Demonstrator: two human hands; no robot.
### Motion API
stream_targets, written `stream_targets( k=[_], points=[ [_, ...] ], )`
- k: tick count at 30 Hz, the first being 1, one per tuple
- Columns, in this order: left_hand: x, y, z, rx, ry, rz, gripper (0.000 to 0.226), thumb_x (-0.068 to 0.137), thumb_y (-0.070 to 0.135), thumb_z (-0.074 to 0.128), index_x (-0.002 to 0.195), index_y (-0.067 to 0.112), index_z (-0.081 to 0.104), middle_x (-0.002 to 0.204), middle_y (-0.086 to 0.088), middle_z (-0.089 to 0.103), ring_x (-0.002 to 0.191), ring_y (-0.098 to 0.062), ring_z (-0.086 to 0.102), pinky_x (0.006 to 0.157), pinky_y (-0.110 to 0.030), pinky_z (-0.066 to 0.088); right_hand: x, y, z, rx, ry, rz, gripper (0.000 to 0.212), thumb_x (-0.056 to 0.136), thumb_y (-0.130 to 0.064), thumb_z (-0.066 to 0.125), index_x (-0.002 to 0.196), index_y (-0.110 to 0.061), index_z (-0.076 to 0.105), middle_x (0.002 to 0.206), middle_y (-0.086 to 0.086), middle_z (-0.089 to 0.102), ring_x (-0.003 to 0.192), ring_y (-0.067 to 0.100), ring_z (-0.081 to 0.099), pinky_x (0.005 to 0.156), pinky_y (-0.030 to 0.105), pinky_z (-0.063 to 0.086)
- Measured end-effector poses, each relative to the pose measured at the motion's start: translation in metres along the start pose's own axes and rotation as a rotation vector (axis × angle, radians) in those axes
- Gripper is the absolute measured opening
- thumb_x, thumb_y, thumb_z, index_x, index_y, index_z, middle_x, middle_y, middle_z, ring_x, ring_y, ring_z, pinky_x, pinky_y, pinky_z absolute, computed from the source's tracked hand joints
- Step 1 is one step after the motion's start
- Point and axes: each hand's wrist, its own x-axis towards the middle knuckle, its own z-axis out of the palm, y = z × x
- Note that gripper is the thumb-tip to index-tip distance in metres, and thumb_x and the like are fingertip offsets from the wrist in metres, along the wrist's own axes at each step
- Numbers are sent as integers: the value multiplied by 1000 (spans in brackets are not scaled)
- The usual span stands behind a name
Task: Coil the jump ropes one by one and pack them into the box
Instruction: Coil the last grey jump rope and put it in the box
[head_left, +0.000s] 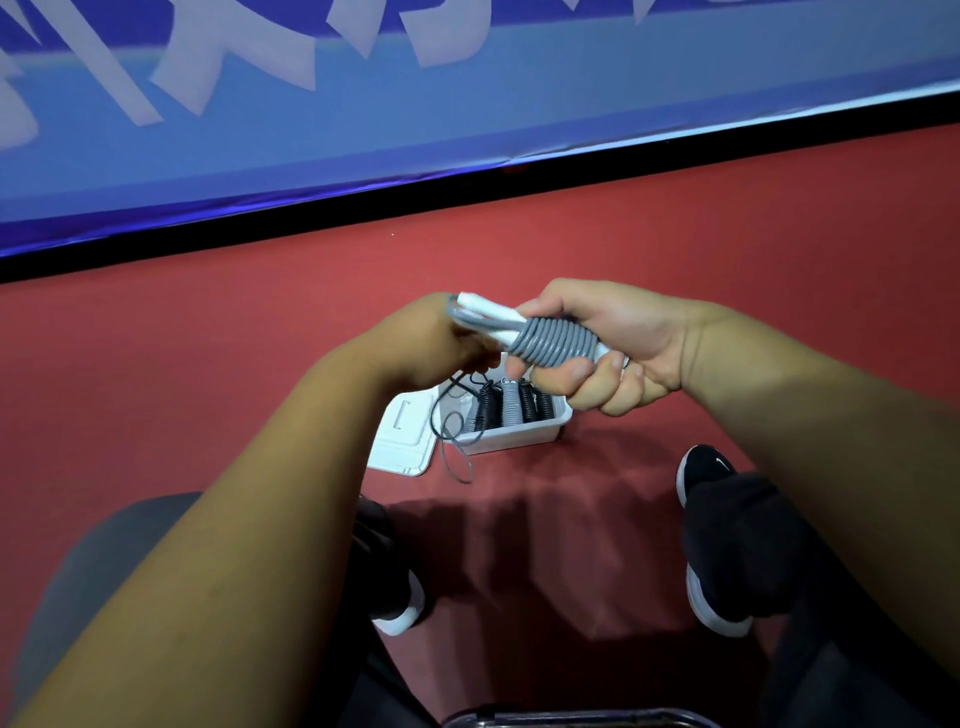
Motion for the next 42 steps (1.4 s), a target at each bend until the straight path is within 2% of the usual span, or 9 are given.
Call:
stream_targets(
  k=[3, 6, 11, 16, 19, 24, 28, 34, 42],
  points=[
    [-4, -1, -1, -68, -71, 62, 18, 98, 1, 58, 92, 15, 69, 81, 8, 66, 71, -4, 55, 69, -20, 46, 3, 4, -1, -84, -167, 99, 58, 101, -53, 41, 139, -19, 68, 64, -2, 38, 41, 1, 22, 38, 13, 12],
    [-4, 1, -5, -223, -19, 55, 13, 99, 1, 64, 95, 10, 72, 87, 0, 71, 76, -8, 61, 73, -23, 50, 6, 7, -4, -133, -174, 157, 48, 104, -54, 40, 128, -28, 74, 68, -1, 41, 43, 2, 23, 36, 13, 14],
    [5, -1, -6, -124, 78, 51, 13, 96, 6, 71, 94, 17, 78, 94, -3, 78, 92, -29, 70, 88, -39, 55, 7, 14, -13, -212, 113, 175, 46, 104, -60, 51, 124, -21, 66, 76, 1, 49, 48, 5, 31, 38, 16, 15],
    [5, 4, -7, 77, 123, 105, 23, 94, 21, 77, 115, 29, 81, 86, 15, 68, 82, 7, 62, 78, -14, 46, 22, 19, -22, -159, 522, -21, 56, 107, -64, 47, 125, -14, 65, 80, 5, 65, 52, 13, 51, 41, 20, 37],
    [6, 9, -5, 189, 81, 146, 35, 95, 19, 75, 128, 32, 75, 85, 12, 61, 79, 1, 56, 75, -11, 39, 28, 18, -23, -89, 657, -81, 53, 107, -61, 48, 127, -15, 63, 85, 6, 76, 63, 14, 66, 52, 26, 53],
    [6, 15, 4, 91, 115, 5, 36, 86, 11, 84, 116, 31, 80, 93, 5, 78, 78, -6, 63, 84, -28, 51, 35, 13, -20, 176, 679, -201, 28, 107, -48, 55, 113, -21, 63, 79, 0, 68, 55, 11, 52, 40, 16, 25],
    [9, 8, 7, 141, 137, -95, 9, 92, 13, 78, 95, 21, 78, 75, 0, 76, 61, -12, 73, 68, -39, 62, 35, 10, -16, 184, 636, -253, 38, 98, -59, 64, 101, -21, 63, 76, -3, 62, 54, 8, 45, 42, 14, 15],
    [13, 11, 18, -291, 185, -217, 14, 108, 9, 50, 102, 3, 61, 87, -16, 72, 63, -31, 76, 60, -45, 64, 34, 4, -17, 156, 686, -318, 41, 97, -58, 66, 106, -18, 68, 76, -4, 63, 52, 8, 45, 39, 15, 18],
    [19, 5, 10, -793, 92, -111, 25, 111, 23, 50, 108, 4, 65, 73, -3, 46, 63, -18, 46, 66, -32, 52, 32, -1, -26, 133, 772, -342, 37, 95, -54, 67, 103, -19, 70, 82, -1, 67, 53, 11, 50, 40, 17, 23]
  ],
)
